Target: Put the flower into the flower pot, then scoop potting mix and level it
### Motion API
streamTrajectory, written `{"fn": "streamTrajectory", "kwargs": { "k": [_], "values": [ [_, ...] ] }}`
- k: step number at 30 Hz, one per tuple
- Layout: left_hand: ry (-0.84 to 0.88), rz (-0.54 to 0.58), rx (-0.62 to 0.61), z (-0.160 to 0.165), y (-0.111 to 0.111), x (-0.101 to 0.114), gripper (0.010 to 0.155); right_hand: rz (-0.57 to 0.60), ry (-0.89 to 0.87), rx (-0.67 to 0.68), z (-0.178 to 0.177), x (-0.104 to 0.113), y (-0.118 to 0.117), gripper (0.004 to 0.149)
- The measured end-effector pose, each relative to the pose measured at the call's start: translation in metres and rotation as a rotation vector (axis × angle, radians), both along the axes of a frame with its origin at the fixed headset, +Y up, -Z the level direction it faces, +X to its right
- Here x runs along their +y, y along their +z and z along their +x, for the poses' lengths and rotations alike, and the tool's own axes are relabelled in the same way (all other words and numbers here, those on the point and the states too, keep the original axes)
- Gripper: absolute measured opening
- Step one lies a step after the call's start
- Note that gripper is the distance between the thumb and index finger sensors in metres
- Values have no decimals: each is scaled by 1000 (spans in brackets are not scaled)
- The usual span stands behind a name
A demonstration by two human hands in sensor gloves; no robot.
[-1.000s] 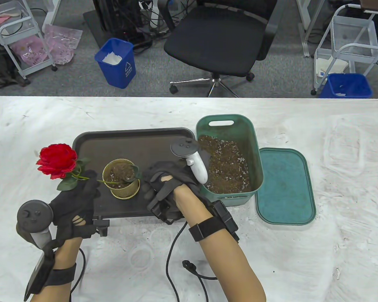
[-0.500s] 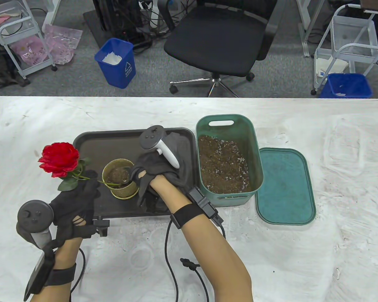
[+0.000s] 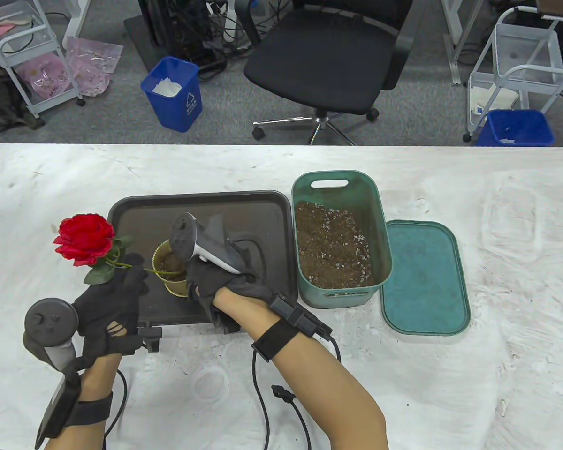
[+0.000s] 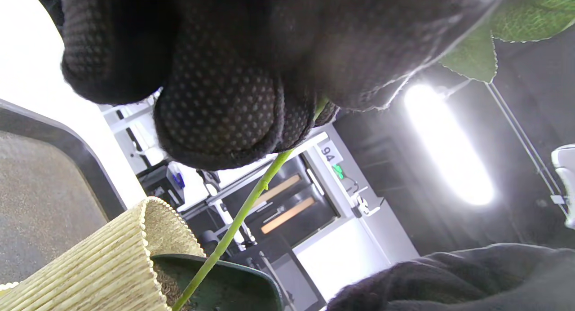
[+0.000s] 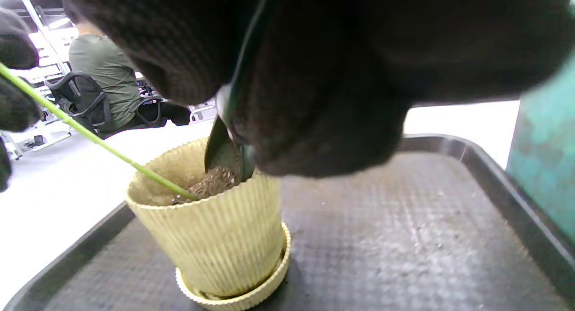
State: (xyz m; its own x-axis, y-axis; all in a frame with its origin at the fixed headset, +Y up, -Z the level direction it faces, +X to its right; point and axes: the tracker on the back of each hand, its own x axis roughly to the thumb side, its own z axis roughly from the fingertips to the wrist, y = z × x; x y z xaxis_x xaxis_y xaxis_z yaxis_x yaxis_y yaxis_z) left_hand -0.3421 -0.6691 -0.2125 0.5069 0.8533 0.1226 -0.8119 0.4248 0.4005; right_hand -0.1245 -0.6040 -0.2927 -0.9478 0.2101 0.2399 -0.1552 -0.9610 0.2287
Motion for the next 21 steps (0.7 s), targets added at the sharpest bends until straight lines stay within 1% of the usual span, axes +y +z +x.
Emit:
{"fn": "streamTrajectory", "kwargs": {
  "k": [4, 10, 13, 17, 21],
  "values": [
    [-1, 0, 1, 0, 0, 0, 43, 82, 10, -4, 11, 11, 8, 52],
    [2, -1, -3, 0, 0, 0, 43, 127, -56, -71, 49, 31, 18, 52],
    [1, 0, -1, -1, 0, 0, 43, 166, -93, -135, 78, 48, 18, 51],
    [-3, 1, -1, -1, 0, 0, 43, 216, -180, -272, 128, 71, 16, 51],
    [-6, 1, 3, -1, 0, 0, 43, 238, -250, -420, 178, 79, 11, 51]
  ]
}}
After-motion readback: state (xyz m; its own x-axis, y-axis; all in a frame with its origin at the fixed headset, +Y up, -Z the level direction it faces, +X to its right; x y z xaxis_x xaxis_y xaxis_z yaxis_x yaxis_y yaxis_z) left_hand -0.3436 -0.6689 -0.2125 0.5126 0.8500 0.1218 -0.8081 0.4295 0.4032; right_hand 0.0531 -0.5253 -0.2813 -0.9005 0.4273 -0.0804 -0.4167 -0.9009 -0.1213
